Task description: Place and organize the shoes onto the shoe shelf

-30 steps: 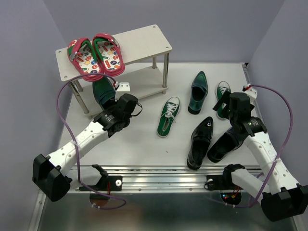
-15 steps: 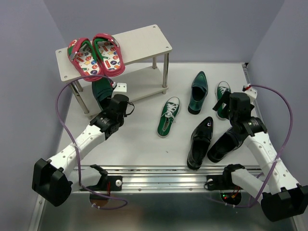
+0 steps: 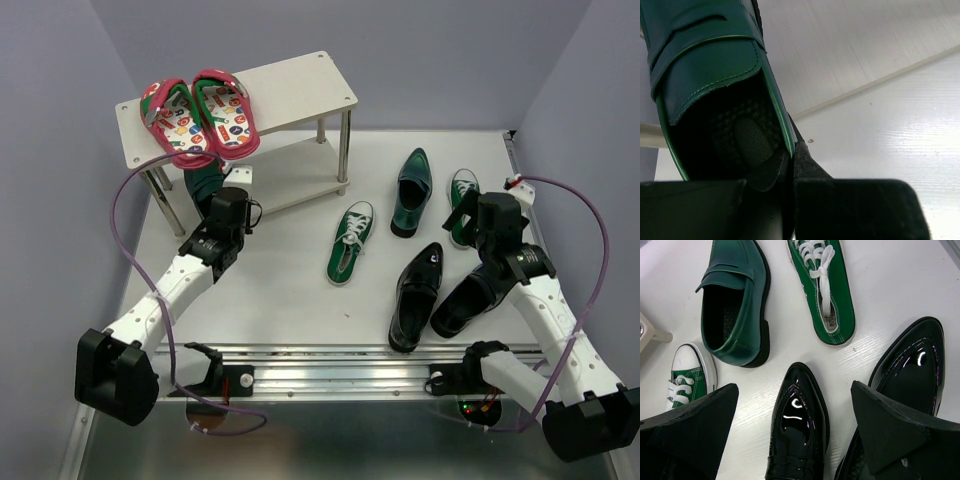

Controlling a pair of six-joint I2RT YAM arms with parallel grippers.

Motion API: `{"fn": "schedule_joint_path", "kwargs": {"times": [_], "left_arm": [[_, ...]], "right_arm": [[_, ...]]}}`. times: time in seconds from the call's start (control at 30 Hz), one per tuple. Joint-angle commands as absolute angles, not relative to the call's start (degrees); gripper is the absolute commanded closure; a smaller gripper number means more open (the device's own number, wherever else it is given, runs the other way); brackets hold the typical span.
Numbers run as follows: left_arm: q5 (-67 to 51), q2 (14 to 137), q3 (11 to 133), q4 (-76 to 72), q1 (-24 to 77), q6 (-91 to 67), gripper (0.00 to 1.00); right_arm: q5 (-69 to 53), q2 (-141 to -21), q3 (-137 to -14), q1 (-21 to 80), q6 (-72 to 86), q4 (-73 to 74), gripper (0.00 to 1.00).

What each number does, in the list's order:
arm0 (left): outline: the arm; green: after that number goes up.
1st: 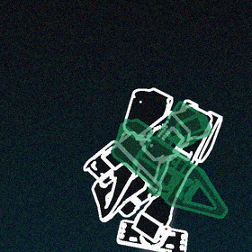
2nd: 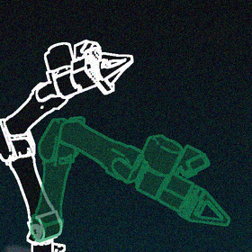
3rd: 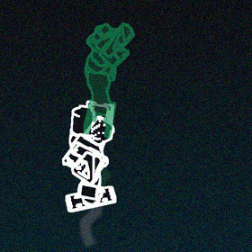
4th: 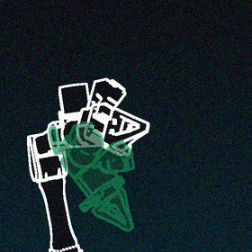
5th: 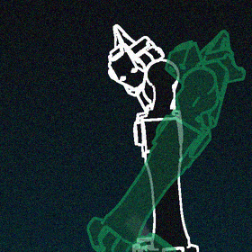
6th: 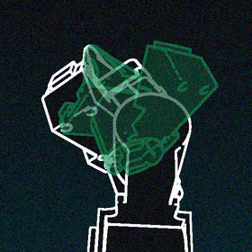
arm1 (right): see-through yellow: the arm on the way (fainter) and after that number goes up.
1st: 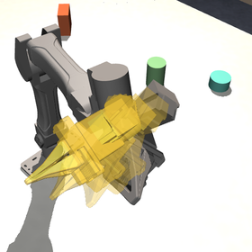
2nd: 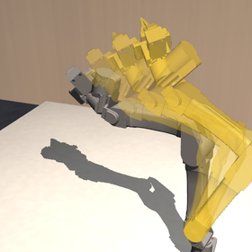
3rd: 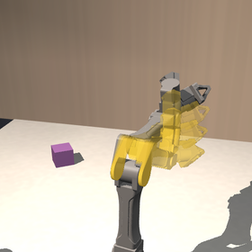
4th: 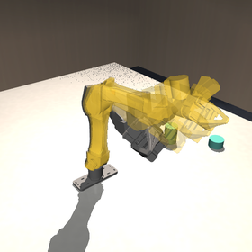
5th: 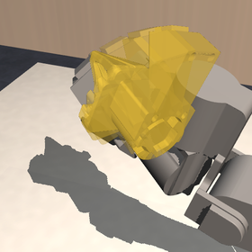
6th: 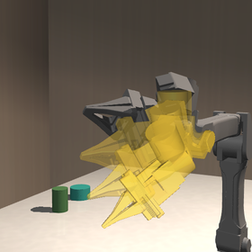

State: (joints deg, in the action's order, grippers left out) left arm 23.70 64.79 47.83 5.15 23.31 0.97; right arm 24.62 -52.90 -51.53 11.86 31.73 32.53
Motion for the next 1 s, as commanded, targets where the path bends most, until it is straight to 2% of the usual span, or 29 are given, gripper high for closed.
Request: {"fn": "schedule_joint_path", "kwargs": {"times": [0.0,0.6,0.9,0.97], "left_arm": [[22.9,64.9,48.4,-5.1,20.9,6.1,1.00],[16.2,69.3,47.0,-12.4,14.6,9.1,1.00],[17.6,74.3,51.2,-8.2,13.9,8.4,1.00],[17.8,75.1,52.1,-7.1,13.8,7.9,0.96]], "right_arm": [[25.0,-51.6,-51.0,11.7,31.1,30.6,0.00],[26.4,-51.9,-51.4,11.7,29.8,31.0,0.00],[26.3,-51.2,-51.0,11.7,30.5,31.0,0.00],[26.4,-51.2,-51.1,11.7,30.5,30.9,0.00]]}}
